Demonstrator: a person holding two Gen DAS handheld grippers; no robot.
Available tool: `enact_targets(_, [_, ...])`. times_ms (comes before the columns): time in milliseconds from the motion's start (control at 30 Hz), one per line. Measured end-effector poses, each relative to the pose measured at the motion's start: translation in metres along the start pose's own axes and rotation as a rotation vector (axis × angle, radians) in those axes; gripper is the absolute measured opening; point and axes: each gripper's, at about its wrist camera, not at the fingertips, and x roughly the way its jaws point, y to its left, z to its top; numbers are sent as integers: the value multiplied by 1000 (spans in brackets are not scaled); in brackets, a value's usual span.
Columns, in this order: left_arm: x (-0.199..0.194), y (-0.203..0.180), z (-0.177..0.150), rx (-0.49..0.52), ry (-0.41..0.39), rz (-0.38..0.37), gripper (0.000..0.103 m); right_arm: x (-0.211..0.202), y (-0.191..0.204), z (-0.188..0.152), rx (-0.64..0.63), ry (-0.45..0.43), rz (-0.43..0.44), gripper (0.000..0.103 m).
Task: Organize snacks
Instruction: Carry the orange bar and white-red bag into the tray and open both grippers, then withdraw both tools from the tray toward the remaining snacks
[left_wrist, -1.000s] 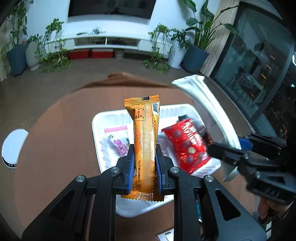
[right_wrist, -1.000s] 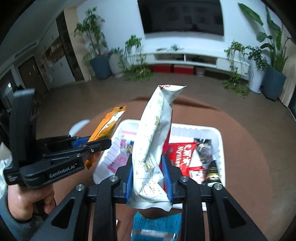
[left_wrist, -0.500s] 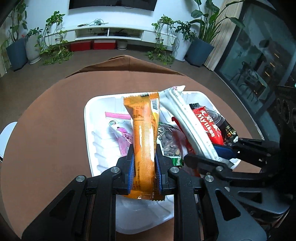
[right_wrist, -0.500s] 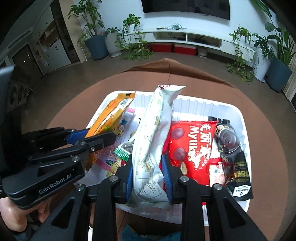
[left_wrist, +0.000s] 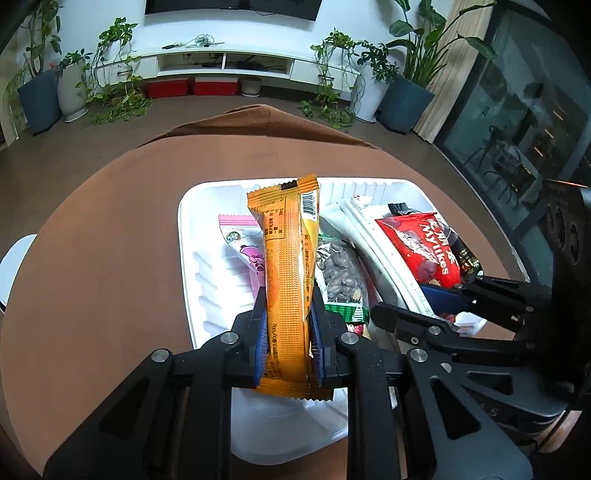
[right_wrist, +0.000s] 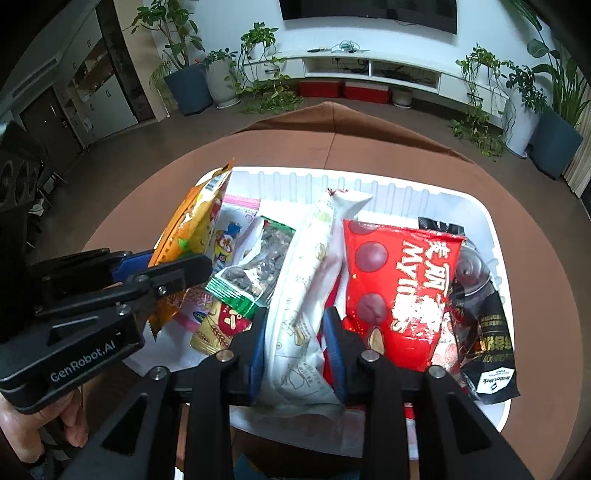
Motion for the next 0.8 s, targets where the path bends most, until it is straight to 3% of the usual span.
enact_targets(300, [-6, 1, 0, 0, 12, -5, 19, -16, 3, -3, -10, -40, -12, 48])
enact_targets(533, [-11, 3, 0, -11, 4, -4, 19, -30, 7, -2, -18, -70, -24, 48])
enact_targets(633, [-14, 6, -1, -21, -2, -3, 28, -36, 6, -5, -14, -84, -21, 49])
enact_targets(667, [-15, 8, -2, -24, 1, -6, 37, -38, 7, -6, -12, -87, -19, 49])
enact_targets(700, [-15, 8, -2, -26, 4, -12, 54, -39, 7, -7, -10, -88, -18, 49])
enact_targets(733, [-14, 7, -2, -24, 6, -21, 59, -40, 7, -7, -8, -89, -16, 49])
enact_targets(800, [-14, 4, -2, -14, 3, -26, 60, -42, 8, -9, -6, -93, -12, 49])
